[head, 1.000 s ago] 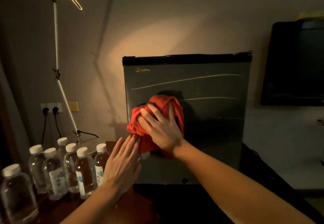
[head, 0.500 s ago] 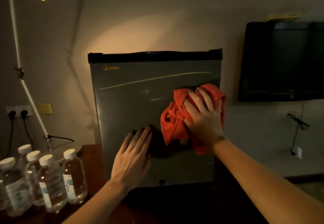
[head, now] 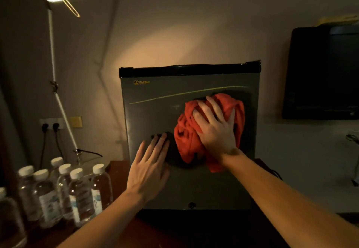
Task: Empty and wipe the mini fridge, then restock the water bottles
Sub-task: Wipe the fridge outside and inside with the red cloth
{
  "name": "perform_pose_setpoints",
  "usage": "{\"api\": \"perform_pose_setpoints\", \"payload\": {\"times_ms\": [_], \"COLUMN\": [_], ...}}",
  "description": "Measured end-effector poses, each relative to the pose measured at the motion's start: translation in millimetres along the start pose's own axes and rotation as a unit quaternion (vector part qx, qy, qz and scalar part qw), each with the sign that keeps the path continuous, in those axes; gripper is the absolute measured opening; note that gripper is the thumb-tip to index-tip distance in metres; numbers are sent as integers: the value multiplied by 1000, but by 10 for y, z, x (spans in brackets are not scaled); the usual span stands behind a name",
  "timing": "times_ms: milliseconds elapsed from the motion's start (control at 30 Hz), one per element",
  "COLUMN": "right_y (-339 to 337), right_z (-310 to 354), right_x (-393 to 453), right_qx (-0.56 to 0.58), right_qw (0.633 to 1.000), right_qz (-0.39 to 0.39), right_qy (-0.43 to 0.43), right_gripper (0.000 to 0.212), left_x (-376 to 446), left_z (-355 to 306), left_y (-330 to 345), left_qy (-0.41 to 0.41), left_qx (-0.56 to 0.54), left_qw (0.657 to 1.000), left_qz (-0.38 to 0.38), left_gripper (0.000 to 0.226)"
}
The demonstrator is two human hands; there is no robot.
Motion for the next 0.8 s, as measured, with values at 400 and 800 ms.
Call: {"api": "perform_pose_setpoints", "payload": {"times_ms": [400,800], "right_y": [-226,-245], "right_z": [1130,1786], "right_x": [353,659], "right_qx": [32,46], "right_qw": [989,984], "right_qz": [-47,-16], "right_qy": [-137,-169], "right_gripper": [41,46], "left_x": [-301,-375], "left_z": [537,726], "left_y": [-116,-363], "left_qy": [-39,-19], "left_qx": [-8,-37], "left_qw": [999,996], "left_qz": [-23,-83], "left_gripper": [77,69]}}
Point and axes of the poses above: each hand's wrist, its own x-axis towards the middle knuckle, its own y-axis out of the palm, z = x × y, the point moved 10 cm from there along x, towards the middle knuckle, and after that the axes turned 13 degrees about -x, right-handed, at the moved point
